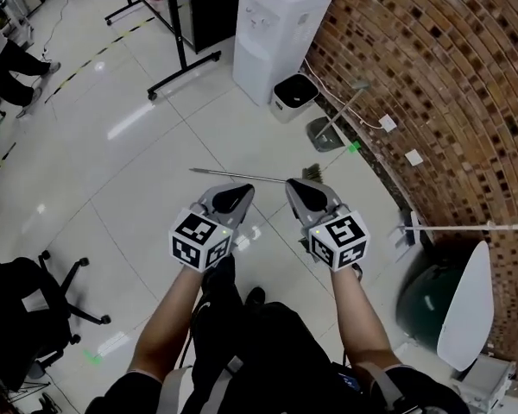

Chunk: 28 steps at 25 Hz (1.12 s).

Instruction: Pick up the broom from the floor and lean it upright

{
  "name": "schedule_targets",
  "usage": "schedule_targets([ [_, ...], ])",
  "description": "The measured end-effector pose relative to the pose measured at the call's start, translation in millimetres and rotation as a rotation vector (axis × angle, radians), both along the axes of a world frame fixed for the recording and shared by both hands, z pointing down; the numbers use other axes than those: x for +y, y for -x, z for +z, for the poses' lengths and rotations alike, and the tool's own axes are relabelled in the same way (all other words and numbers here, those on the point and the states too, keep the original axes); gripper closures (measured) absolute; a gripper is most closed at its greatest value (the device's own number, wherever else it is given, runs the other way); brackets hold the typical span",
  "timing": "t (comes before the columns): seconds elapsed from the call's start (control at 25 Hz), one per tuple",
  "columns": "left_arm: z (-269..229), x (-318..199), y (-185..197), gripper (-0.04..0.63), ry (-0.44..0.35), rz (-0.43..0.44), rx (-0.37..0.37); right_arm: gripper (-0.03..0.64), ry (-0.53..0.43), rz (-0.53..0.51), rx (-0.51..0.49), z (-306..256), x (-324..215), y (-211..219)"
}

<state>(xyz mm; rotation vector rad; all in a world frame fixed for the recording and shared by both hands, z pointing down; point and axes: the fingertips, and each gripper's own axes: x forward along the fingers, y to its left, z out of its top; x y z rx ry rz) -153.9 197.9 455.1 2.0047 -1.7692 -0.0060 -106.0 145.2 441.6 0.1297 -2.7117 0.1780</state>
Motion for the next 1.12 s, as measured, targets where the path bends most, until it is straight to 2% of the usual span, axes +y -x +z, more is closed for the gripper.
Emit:
schedule_targets([
  [0.16, 31.5, -33.5, 69.3, 0.598, -0.003, -0.014, 0.007, 0.614, -0.01, -0.011, 0.047, 36.3, -40.5, 76.2],
  [0.36, 81.6, -51.0, 147.9, 0.598, 0.027, -0.021, 0.013, 0.614, -0.022, -0.073, 0.06, 78.8, -61.2, 169.7],
  [0.52, 135.7, -56.4, 197.5, 0.598, 0.06, -0.068, 0.027, 0.614, -0.045, -0.138, 0.077, 127.3, -72.2, 225.4],
  [0.76, 246.3, -56.8, 247.8, 0.598, 0.126, -0.179, 0.027, 0.614, -0.026, -0.271, 0.102, 244.9, -79.4, 276.6],
  [1.12, 463.2, -42.3, 277.1, 0.598, 0.236, -0.327, 0.014, 0.612, 0.007, -0.49, 0.164, 488.6, -62.9, 303.7],
])
